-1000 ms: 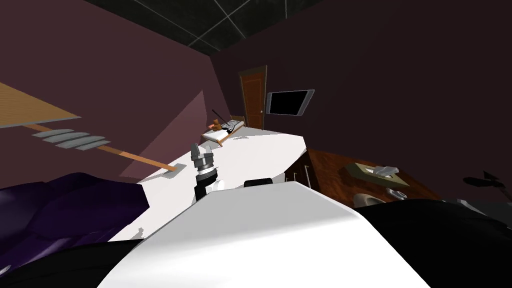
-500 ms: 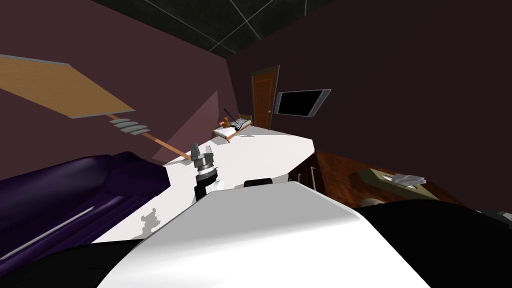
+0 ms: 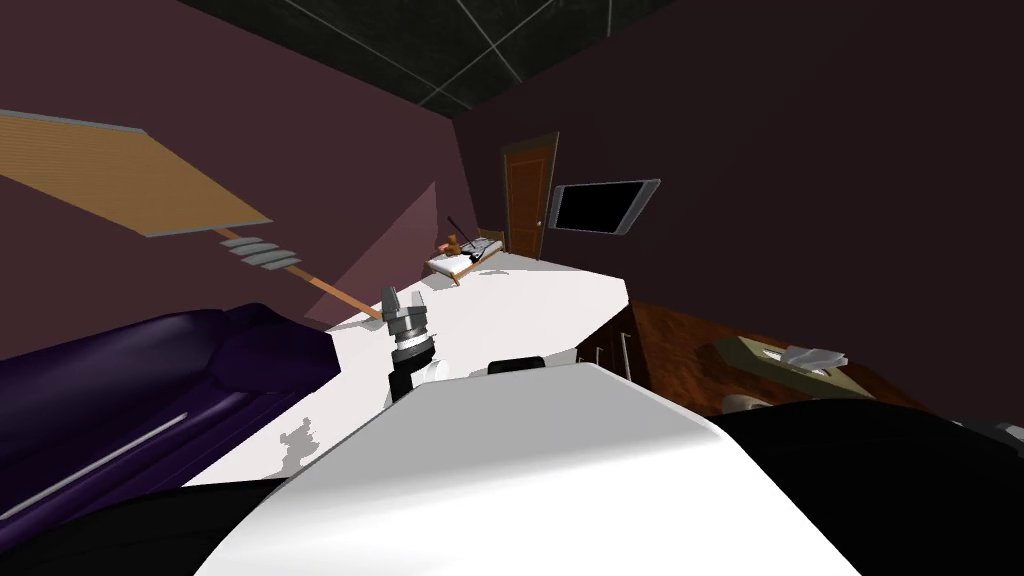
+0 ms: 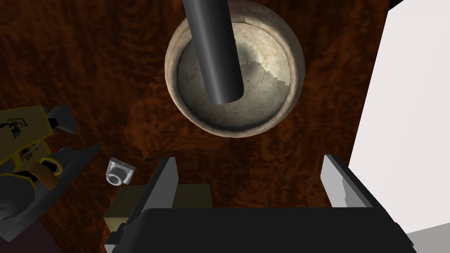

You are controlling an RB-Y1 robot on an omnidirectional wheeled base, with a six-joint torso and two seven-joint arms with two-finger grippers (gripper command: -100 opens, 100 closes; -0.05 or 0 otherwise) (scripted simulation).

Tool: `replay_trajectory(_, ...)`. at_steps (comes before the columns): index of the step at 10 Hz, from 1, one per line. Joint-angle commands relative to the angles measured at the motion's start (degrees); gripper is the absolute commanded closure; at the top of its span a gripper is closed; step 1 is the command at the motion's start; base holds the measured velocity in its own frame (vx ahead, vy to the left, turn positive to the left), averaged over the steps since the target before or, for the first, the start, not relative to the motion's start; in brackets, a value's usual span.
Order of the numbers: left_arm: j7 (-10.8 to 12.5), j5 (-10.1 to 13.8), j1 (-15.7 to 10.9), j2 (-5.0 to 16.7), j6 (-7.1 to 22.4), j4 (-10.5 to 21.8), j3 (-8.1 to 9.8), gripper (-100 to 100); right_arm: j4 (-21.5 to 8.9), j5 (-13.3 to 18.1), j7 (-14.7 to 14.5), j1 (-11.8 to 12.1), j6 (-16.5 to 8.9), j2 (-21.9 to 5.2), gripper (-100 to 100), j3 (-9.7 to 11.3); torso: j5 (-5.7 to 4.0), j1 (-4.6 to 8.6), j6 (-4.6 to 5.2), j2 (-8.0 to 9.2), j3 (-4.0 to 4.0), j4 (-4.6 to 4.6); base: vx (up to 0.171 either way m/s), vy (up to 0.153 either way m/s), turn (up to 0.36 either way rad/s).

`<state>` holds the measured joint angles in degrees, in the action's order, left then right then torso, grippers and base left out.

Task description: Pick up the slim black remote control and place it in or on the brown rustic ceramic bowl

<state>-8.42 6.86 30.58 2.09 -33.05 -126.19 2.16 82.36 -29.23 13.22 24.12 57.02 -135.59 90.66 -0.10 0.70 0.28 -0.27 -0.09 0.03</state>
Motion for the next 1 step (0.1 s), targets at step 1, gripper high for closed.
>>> replay_trajectory(1,0.0,0.0,0.0,0.0,0.0,0.0,0.0,0,0.0,0.0,0.0,0.0,0.0,0.0,0,0.0,0.0,0.0,0.0,0.0,0.0,0.0,0.0,0.0,0.0)
